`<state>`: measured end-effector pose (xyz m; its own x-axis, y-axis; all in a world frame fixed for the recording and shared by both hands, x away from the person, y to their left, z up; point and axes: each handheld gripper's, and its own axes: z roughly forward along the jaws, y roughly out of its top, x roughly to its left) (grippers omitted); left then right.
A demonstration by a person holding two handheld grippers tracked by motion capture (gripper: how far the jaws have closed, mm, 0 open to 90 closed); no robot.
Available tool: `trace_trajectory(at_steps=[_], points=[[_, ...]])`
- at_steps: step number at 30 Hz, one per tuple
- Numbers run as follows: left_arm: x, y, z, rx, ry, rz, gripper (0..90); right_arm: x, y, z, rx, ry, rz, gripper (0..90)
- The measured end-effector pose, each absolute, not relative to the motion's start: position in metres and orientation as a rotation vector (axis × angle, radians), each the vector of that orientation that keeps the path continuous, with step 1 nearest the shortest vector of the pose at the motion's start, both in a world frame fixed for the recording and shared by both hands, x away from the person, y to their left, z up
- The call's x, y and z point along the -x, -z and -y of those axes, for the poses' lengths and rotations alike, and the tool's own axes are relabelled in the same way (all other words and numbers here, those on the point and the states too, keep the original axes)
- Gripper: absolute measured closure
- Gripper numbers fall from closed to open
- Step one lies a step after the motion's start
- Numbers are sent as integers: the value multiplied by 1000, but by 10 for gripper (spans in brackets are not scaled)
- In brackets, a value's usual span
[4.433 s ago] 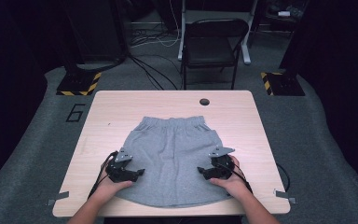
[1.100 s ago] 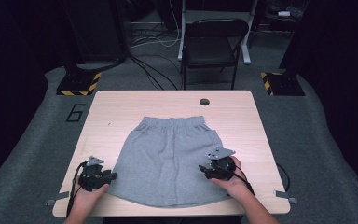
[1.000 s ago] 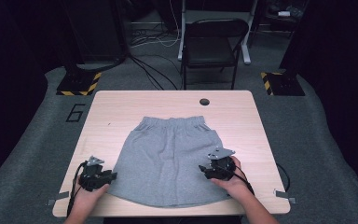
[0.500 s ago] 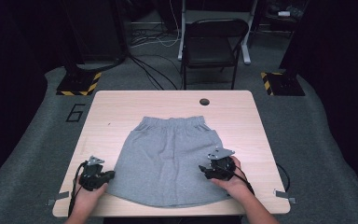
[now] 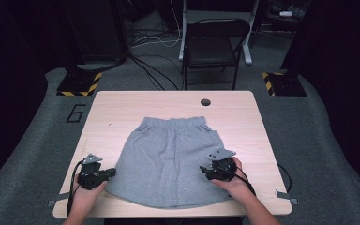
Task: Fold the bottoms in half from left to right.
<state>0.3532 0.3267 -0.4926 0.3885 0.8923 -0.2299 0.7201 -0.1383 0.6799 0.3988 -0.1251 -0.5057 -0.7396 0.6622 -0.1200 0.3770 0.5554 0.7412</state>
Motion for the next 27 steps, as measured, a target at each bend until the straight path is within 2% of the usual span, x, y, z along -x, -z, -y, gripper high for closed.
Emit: trace_trajectory(at_steps=[14, 21, 27], points=[[-367, 467, -298, -1896, -241, -1237, 881, -400, 506, 125, -860, -1010, -2402, 354], [-378, 451, -287, -1909, -277, -1175, 881, -400, 505, 126, -862, -1019, -2399, 354], [-386, 446, -272, -1928, -249, -1122, 881, -400, 505, 126, -859, -1019, -2400, 354]])
